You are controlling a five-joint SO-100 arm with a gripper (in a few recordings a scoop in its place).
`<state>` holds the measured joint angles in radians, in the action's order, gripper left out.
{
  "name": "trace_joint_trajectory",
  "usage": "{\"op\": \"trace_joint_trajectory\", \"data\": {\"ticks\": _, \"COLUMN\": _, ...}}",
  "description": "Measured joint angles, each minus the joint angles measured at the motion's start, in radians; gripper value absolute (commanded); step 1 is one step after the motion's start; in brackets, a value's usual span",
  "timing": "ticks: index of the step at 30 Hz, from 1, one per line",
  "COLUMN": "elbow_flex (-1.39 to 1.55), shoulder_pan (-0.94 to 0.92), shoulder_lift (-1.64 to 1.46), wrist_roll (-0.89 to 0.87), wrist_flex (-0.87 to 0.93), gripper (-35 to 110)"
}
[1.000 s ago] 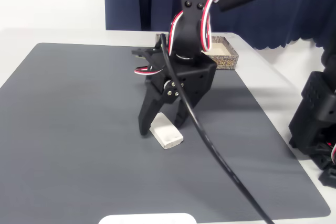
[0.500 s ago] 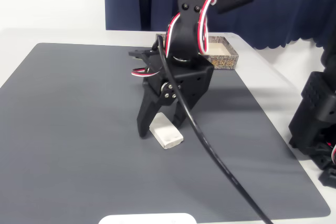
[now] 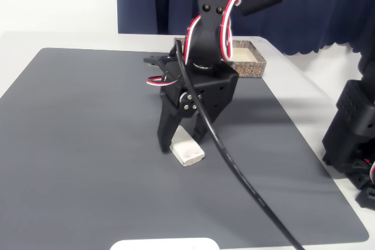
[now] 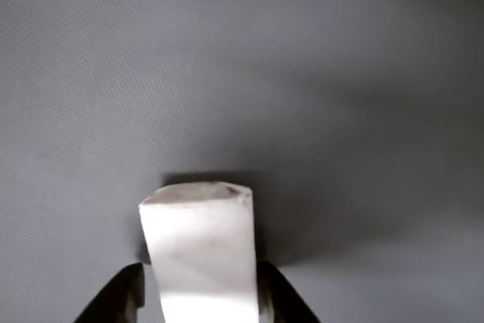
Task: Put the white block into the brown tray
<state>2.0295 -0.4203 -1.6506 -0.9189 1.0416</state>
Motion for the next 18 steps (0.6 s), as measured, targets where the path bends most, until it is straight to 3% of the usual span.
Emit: {"op": "trace_joint_trajectory", "data": {"ticks": 18, "elbow_flex": -0.008, "shoulder_pan": 0.005, "shoulder_lift": 0.009, "wrist_roll": 0.015, "wrist_flex": 0.006, "gripper": 23}}
